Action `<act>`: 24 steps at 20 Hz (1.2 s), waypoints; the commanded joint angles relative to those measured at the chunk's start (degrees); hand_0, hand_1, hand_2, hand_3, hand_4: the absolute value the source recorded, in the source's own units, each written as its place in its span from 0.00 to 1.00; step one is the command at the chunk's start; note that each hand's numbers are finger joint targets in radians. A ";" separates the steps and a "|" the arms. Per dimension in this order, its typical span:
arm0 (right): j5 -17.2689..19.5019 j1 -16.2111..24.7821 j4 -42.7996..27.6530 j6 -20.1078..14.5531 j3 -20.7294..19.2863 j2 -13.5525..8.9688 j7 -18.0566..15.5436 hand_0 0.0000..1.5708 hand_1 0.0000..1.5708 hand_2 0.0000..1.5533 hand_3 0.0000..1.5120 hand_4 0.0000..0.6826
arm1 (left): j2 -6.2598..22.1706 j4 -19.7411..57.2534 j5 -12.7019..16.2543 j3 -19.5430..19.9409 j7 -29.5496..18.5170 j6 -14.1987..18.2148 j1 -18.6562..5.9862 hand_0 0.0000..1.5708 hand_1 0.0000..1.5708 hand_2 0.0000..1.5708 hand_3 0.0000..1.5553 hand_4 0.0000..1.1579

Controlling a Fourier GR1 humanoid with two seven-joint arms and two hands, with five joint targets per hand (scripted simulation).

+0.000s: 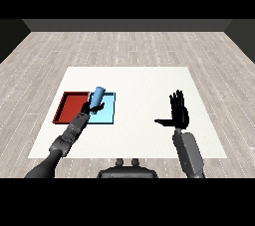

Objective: Pick the blue can and put it in the blue box

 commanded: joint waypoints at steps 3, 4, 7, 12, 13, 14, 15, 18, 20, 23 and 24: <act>-0.45 -0.15 1.30 1.50 -1.23 -0.05 -1.60 0.00 0.00 0.00 0.00 0.00 | -3.28 3.56 1.80 2.29 3.43 -3.42 2.88 1.00 1.00 0.94 0.00 0.60; -0.42 2.32 0.44 3.03 -0.78 -0.62 -2.32 0.00 0.00 0.00 0.00 0.00 | -2.52 3.20 2.55 3.19 3.91 -4.65 1.62 1.00 1.00 0.95 0.00 0.55; -0.50 -0.29 0.86 1.64 -1.55 -0.42 -0.49 0.00 0.00 0.00 0.00 0.00 | -0.98 4.44 -1.35 -0.19 5.20 -6.28 1.64 0.20 0.20 0.24 0.30 0.67; -2.68 0.83 -0.82 3.85 -2.22 -0.12 -0.54 0.00 0.00 0.00 0.00 0.00 | 0.53 3.22 -1.18 0.94 1.37 2.62 2.90 0.00 0.00 0.00 0.00 0.00; -0.58 1.37 -3.05 1.58 -0.57 1.08 -0.17 0.00 0.00 0.00 0.00 0.00 | -0.29 2.46 -1.57 0.81 1.88 4.76 1.98 0.00 0.00 0.00 0.00 0.00; -1.84 -0.68 4.28 5.78 -2.91 -0.63 -2.73 0.00 0.00 0.00 0.00 0.00 | -0.89 2.20 -0.88 1.65 1.07 6.88 1.56 0.00 0.00 0.00 0.00 0.00; -1.96 -1.34 1.04 3.36 -3.15 -0.86 -0.05 0.00 0.00 0.00 0.00 0.00 | 0.90 -0.14 1.48 4.04 -4.18 8.19 4.38 0.00 0.00 0.00 0.00 0.00; -0.97 0.44 0.29 3.23 -0.27 1.81 -1.41 0.00 0.00 0.00 0.00 0.00 | -0.42 -7.02 4.82 7.92 -12.98 16.15 3.94 0.00 0.00 0.00 0.00 0.00; -1.44 2.70 -1.16 4.04 -1.77 -0.02 -1.42 0.00 0.00 0.00 0.00 0.00 | -2.41 -11.81 5.63 8.94 -19.29 16.65 4.31 0.00 0.00 0.00 0.00 0.00; -0.67 -0.35 -0.92 1.74 -0.72 1.91 -0.55 0.00 0.00 0.00 0.00 0.00 | -2.94 -20.08 7.02 9.36 -28.60 8.05 7.20 0.00 0.00 0.00 0.00 0.00; -2.66 1.52 -2.36 3.60 -1.66 0.30 1.01 0.00 0.00 0.00 0.00 0.00 | -3.44 -22.03 7.09 9.16 -31.33 6.91 8.40 0.00 0.00 0.00 0.00 0.00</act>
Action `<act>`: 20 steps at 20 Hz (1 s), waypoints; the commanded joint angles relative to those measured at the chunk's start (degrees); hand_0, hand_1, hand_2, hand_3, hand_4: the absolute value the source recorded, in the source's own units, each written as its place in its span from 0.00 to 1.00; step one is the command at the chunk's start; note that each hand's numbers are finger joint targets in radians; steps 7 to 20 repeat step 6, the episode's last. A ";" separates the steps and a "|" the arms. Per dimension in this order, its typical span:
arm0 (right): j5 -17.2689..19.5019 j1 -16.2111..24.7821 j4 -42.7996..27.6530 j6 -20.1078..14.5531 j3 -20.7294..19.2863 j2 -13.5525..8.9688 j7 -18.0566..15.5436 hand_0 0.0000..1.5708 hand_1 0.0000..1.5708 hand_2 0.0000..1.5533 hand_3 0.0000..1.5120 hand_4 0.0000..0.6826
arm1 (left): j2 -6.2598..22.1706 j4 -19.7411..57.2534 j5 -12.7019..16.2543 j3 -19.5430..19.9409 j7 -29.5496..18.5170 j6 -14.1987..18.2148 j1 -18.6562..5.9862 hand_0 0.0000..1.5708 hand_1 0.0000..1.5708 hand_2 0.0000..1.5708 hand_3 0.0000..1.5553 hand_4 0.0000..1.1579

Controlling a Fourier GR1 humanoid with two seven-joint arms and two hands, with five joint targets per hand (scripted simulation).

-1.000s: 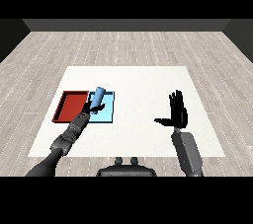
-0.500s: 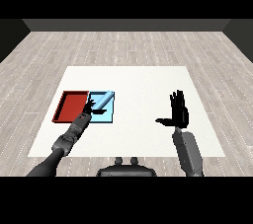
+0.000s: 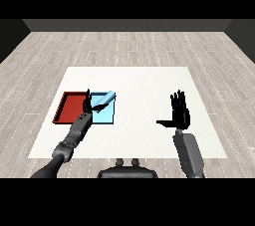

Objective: Pick the blue can and put it in the blue box

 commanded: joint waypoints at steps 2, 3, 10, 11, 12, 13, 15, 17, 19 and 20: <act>1.17 -0.39 -0.52 -0.75 0.22 -1.00 1.62 0.00 0.00 0.00 0.00 0.00 | 0.57 -13.17 2.04 0.37 -13.69 -8.57 5.46 0.00 0.00 0.00 0.00 0.00; 1.80 -0.77 0.02 -1.17 1.15 -0.13 1.48 0.00 0.00 0.00 0.00 0.00 | -4.37 -15.97 2.51 -0.15 -16.34 -6.93 7.66 0.00 0.00 0.00 0.00 0.00; 1.42 2.19 -1.32 0.67 0.06 -2.46 1.58 0.00 0.00 0.00 0.00 0.00 | -2.24 -25.17 3.42 -2.13 -17.03 -13.23 13.89 0.00 0.00 0.00 0.00 0.00; 1.42 2.19 -1.32 0.67 0.06 -2.46 1.58 0.00 0.00 0.00 0.00 0.00 | -2.24 -25.17 3.42 -2.13 -17.03 -13.23 13.89 0.00 0.00 0.00 0.00 0.00; 1.42 2.19 -1.32 0.67 0.06 -2.46 1.58 0.00 0.00 0.00 0.00 0.00 | -2.24 -25.17 3.42 -2.13 -17.03 -13.23 13.89 0.00 0.00 0.00 0.00 0.00; 1.42 2.19 -1.32 0.67 0.06 -2.46 1.58 0.00 0.00 0.00 0.00 0.00 | -2.24 -25.17 3.42 -2.13 -17.03 -13.23 13.89 0.00 0.00 0.00 0.00 0.00; 1.42 2.19 -1.32 0.67 0.06 -2.46 1.58 0.00 0.00 0.00 0.00 0.00 | -2.24 -25.17 3.42 -2.13 -17.03 -13.23 13.89 0.00 0.00 0.00 0.00 0.00; 1.42 2.19 -1.32 0.67 0.06 -2.46 1.58 0.00 0.00 0.00 0.00 0.00 | -2.24 -25.17 3.42 -2.13 -17.03 -13.23 13.89 0.00 0.00 0.00 0.00 0.00; 1.42 2.19 -1.32 0.67 0.06 -2.46 1.58 0.00 0.00 0.00 0.00 0.00 | -2.24 -25.17 3.42 -2.13 -17.03 -13.23 13.89 0.00 0.00 0.00 0.00 0.00; 1.42 2.19 -1.32 0.67 0.06 -2.46 1.58 0.00 0.00 0.00 0.00 0.00 | -2.24 -25.17 3.42 -2.13 -17.03 -13.23 13.89 0.00 0.00 0.00 0.00 0.00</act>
